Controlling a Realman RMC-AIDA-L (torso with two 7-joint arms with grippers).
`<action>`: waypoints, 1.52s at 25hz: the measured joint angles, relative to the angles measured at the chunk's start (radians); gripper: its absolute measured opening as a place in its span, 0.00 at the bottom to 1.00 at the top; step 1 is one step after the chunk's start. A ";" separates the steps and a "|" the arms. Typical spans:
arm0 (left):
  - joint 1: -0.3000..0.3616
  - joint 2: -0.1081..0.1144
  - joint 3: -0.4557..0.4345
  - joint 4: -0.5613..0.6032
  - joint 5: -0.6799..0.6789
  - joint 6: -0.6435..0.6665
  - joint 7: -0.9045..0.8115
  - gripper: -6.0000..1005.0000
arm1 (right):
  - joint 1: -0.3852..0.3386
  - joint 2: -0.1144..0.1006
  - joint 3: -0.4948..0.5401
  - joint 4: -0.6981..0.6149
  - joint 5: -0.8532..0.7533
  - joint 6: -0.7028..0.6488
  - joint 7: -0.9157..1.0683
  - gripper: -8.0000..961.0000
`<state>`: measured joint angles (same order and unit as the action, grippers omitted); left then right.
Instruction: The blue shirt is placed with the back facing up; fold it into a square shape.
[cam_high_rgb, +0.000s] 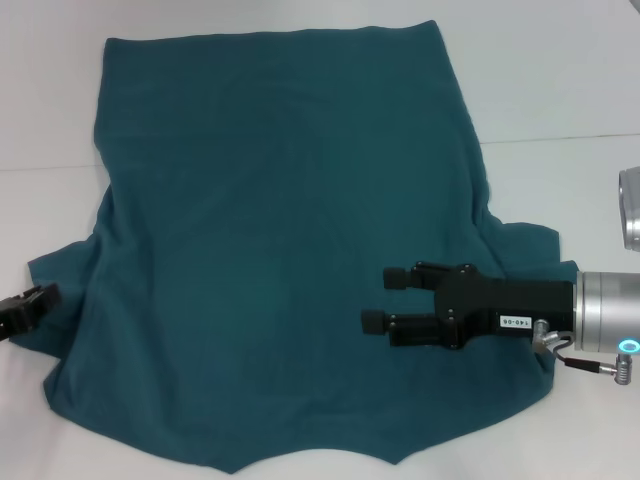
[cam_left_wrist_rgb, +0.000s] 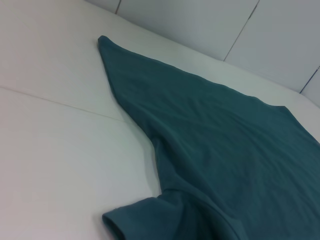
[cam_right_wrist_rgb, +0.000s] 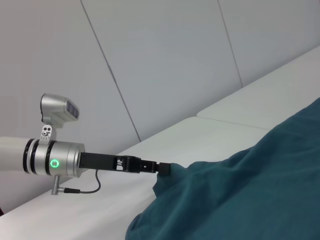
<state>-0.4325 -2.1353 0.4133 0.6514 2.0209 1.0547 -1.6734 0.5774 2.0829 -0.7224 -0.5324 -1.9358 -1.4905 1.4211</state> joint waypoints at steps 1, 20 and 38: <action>0.000 0.000 -0.001 0.000 0.000 0.000 0.000 0.37 | 0.000 0.000 0.000 0.000 0.000 0.000 -0.001 0.93; 0.000 0.030 -0.006 0.073 0.002 -0.041 -0.023 0.01 | -0.002 0.005 0.027 0.026 0.015 0.003 -0.005 0.93; -0.016 0.038 0.005 0.184 0.020 0.032 -0.089 0.04 | -0.001 0.008 0.020 0.056 0.015 0.003 -0.007 0.93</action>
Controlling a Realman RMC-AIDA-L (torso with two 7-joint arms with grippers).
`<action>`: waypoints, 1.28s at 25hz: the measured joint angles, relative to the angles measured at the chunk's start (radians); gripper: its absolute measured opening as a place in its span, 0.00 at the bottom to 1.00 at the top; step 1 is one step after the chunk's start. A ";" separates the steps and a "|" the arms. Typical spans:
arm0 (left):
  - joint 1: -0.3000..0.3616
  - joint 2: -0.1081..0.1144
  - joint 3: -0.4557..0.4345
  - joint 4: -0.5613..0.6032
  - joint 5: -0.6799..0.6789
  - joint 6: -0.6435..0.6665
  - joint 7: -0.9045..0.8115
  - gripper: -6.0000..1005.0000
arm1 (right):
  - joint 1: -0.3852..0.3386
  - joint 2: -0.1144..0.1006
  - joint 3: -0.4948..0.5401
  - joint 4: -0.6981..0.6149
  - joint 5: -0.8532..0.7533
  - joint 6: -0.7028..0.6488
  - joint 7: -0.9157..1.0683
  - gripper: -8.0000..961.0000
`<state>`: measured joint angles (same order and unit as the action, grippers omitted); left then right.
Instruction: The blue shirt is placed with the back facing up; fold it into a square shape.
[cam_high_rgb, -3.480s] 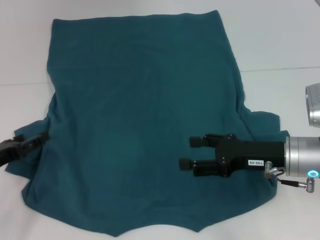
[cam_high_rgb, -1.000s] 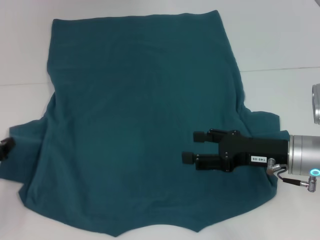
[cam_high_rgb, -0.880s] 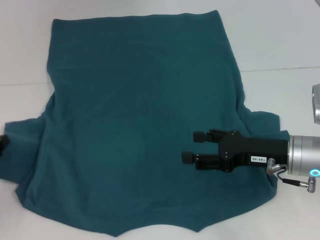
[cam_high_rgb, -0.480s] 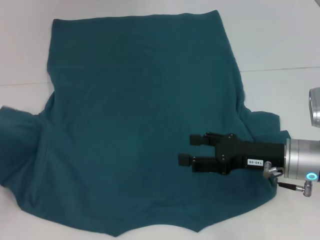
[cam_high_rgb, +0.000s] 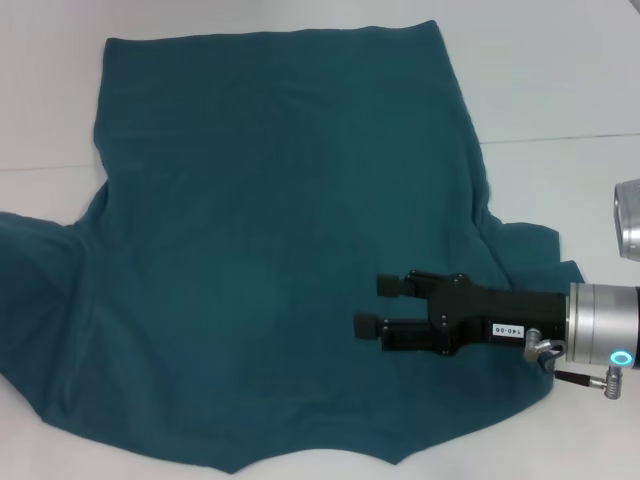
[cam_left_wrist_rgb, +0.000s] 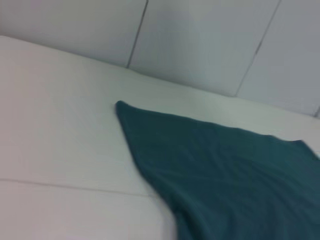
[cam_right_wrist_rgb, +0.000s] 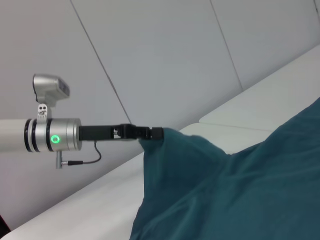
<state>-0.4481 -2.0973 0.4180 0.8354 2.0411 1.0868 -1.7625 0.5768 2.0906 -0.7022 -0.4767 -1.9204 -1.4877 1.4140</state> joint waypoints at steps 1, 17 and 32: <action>0.001 -0.001 0.000 0.011 0.000 0.019 -0.010 0.05 | 0.000 0.000 -0.001 0.000 0.000 0.000 0.000 0.93; -0.039 -0.032 0.004 0.006 -0.009 0.210 -0.066 0.07 | 0.004 0.002 -0.006 0.003 0.000 0.018 -0.011 0.93; -0.114 -0.063 0.004 -0.183 -0.053 0.152 -0.028 0.10 | 0.000 0.002 -0.007 0.007 0.000 0.019 -0.012 0.93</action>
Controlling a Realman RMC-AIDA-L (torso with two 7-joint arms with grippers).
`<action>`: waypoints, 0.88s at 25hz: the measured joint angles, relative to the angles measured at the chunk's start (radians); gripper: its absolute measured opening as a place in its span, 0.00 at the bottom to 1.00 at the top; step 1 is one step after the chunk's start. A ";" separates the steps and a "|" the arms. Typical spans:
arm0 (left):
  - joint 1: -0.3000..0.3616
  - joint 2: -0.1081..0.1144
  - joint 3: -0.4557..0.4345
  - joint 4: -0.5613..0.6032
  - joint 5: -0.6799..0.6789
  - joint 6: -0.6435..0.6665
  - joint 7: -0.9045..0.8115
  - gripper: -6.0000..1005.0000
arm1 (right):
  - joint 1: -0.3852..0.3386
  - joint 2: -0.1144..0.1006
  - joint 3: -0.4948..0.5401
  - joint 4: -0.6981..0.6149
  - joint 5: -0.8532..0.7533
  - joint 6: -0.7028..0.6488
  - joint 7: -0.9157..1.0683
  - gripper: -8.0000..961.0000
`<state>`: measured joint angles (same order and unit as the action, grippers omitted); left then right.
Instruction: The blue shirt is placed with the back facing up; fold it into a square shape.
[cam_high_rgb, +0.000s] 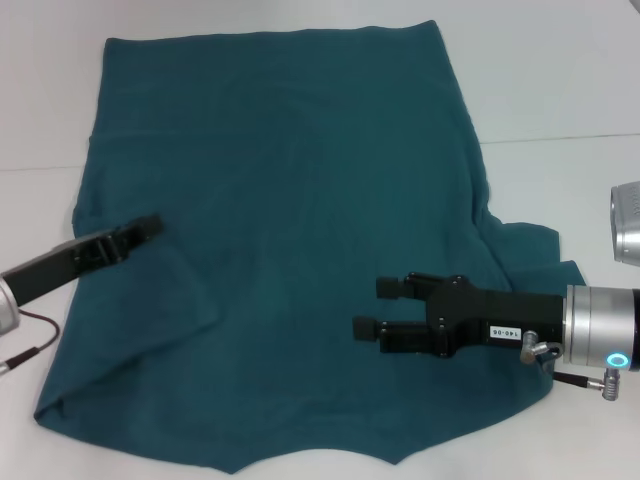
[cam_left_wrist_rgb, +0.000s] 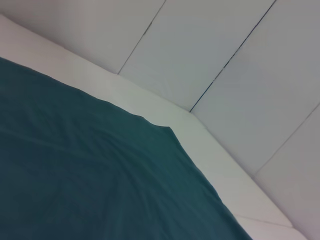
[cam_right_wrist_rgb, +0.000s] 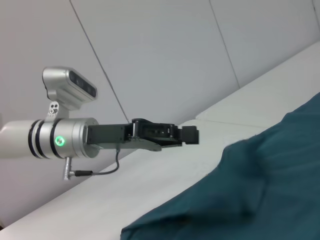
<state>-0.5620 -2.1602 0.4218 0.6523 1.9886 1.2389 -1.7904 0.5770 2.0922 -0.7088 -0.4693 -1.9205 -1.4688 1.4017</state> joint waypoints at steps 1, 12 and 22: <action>0.000 -0.001 0.000 -0.011 -0.005 -0.004 0.003 0.14 | 0.000 0.000 0.000 0.001 0.000 0.000 0.000 0.93; 0.036 0.000 -0.013 -0.014 -0.045 -0.017 0.050 0.56 | -0.001 -0.002 0.011 0.003 0.002 -0.002 0.011 0.93; 0.088 0.003 0.007 -0.015 -0.091 0.175 0.258 0.77 | -0.022 -0.023 0.023 -0.012 0.026 -0.014 0.053 0.93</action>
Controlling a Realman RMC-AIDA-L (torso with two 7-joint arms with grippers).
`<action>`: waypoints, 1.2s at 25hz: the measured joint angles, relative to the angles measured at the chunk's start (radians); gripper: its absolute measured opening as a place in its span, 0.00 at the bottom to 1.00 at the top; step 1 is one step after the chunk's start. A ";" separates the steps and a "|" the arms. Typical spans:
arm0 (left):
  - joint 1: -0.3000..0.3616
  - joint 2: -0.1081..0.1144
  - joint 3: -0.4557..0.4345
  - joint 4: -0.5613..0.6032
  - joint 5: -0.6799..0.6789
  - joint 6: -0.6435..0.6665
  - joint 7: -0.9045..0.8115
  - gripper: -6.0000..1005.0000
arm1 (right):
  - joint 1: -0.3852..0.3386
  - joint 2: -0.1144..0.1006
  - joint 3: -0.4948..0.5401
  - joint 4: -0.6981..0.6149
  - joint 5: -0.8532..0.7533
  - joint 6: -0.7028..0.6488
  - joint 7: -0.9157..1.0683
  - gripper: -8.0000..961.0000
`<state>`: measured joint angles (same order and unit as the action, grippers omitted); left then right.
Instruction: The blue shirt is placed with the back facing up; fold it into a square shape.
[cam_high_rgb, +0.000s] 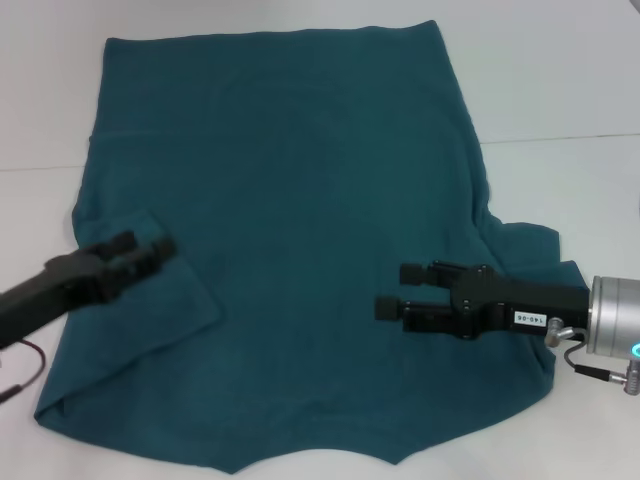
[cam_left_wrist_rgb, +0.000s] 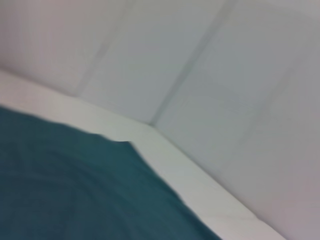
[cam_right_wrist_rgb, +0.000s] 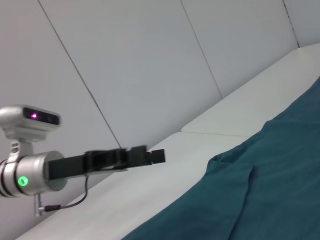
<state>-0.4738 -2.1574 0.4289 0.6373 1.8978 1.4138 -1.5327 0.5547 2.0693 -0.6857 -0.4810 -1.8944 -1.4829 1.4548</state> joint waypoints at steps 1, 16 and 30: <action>0.004 -0.003 0.011 -0.003 0.000 0.038 0.063 0.80 | -0.001 -0.004 0.000 -0.003 -0.002 0.000 0.001 0.93; 0.000 -0.009 0.252 0.003 0.118 0.150 0.306 0.82 | -0.092 -0.099 0.043 -0.167 -0.010 -0.029 0.324 0.93; -0.017 -0.005 0.278 0.046 0.149 0.147 0.270 0.82 | -0.115 -0.102 0.068 -0.296 -0.181 0.187 0.611 0.93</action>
<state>-0.4908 -2.1620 0.7065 0.6835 2.0467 1.5607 -1.2623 0.4400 1.9670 -0.6176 -0.7770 -2.0752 -1.2961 2.0662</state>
